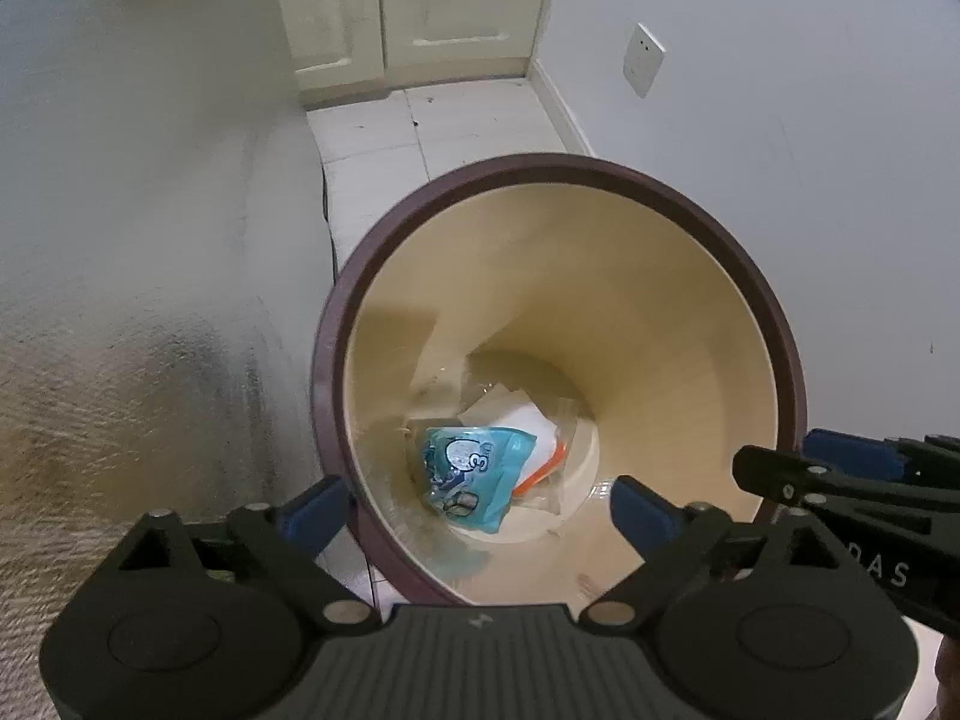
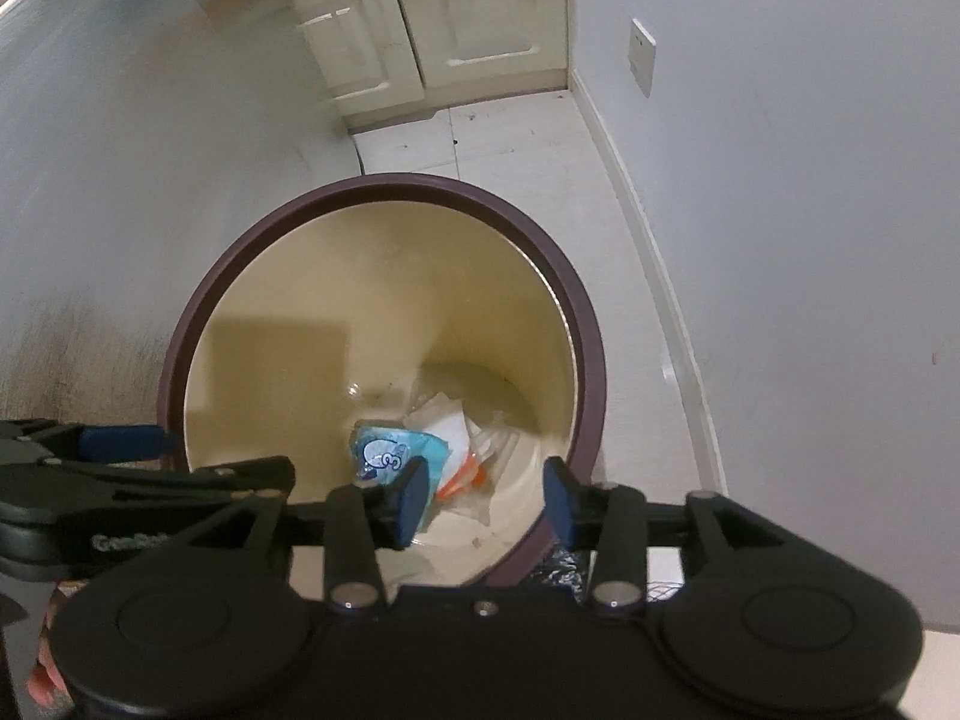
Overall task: Collect trash
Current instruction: 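Open both tools to drop the bags into the wastebasket, then raise both tools from the wastebasket back toward the table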
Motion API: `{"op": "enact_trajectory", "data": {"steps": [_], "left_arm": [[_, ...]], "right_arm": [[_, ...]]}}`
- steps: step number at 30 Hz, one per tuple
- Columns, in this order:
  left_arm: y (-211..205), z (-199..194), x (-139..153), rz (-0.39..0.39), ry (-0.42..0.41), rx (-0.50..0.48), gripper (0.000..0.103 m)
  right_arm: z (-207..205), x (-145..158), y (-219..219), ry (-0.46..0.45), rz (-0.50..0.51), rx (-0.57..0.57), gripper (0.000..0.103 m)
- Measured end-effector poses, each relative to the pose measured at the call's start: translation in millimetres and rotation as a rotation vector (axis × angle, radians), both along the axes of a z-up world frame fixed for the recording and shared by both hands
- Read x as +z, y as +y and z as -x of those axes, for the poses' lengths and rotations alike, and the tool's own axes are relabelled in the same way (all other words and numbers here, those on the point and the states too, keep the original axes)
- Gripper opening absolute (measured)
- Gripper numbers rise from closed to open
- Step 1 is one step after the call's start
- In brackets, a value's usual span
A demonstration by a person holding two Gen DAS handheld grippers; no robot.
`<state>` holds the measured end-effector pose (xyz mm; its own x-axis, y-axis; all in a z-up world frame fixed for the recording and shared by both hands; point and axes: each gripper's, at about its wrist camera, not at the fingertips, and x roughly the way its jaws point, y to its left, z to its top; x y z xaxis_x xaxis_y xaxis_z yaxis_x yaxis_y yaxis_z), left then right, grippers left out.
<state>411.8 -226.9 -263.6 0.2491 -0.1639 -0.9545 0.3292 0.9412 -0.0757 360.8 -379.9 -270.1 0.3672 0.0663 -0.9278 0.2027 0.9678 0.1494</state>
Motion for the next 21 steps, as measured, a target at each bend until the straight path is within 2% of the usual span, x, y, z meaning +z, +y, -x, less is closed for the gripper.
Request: {"op": "enact_trajectory", "data": {"steps": [6,19,21], "left_arm": [[9,10,15,-0.011,-0.033,0.007,0.103],[34,35,41,-0.047,-0.105,0.032,0.103],[37,39,44,-0.047,-0.112,0.038,0.103]], "right_arm": [[8,10,-2,-0.027,0.022,0.007,0.058],[35,28,-5,-0.077,0.088,-0.003,0.084],[40,30,-6,-0.082,0.097,-0.006,0.091]]}}
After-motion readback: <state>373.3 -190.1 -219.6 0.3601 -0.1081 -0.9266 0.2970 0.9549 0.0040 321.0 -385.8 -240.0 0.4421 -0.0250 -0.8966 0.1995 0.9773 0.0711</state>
